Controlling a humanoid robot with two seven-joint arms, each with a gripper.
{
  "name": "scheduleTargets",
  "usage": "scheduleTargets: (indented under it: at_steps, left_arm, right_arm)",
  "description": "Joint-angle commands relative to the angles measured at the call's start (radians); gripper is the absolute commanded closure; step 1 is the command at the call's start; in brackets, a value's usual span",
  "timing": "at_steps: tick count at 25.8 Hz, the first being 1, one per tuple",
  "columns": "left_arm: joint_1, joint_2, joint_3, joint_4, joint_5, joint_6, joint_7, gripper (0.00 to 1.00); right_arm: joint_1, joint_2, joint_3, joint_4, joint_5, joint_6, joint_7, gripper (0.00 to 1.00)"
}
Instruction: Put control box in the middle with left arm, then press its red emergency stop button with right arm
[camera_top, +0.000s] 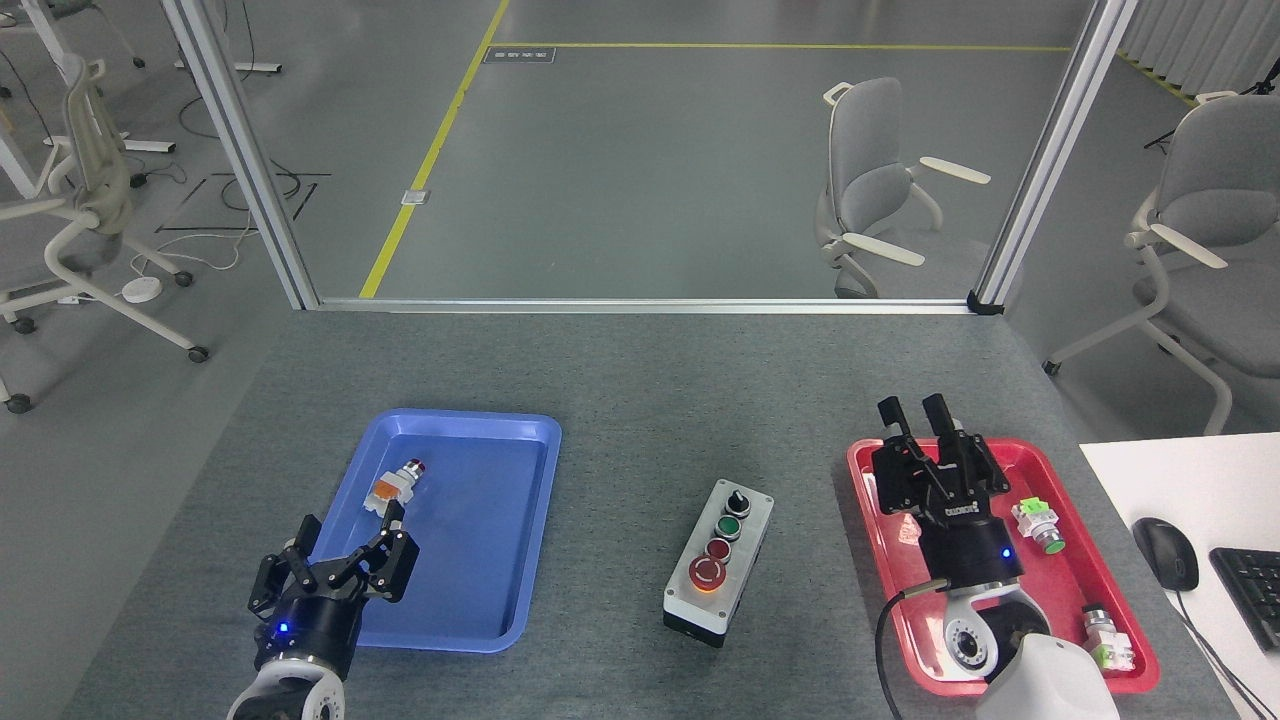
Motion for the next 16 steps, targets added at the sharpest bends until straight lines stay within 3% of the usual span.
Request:
scheduleTargets:
  at_steps: [1,6,11,14,16]
  left_arm:
    - [0.001,0.001,0.000,0.000,0.000,0.000,0.000,0.01]
    - [0.000,-0.001,0.000,-0.001,0.000,0.000,0.000,0.01]
    - [0.000,-0.001,0.000,0.000,0.000,0.000,0.000,0.01]
    - [0.001,-0.001,0.000,0.000,0.000,0.000,0.000,0.01]
    - [0.000,-0.001,0.000,0.000,0.000,0.000,0.000,0.01]
  right_arm:
    - [0.001,-0.015,-0.010,-0.010,-0.006,0.121,-0.013,0.02]
    - [0.054,0.000,0.003,-0.044,0.078,0.368,0.010,0.02]
    - [0.120,0.005,0.003,-0.099,0.085,0.370,0.218,0.02]
    - [0.159,0.009,0.003,-0.174,0.085,0.394,0.379,0.02]
    - [0.190,0.017,0.003,-0.236,0.085,0.422,0.413,0.02]
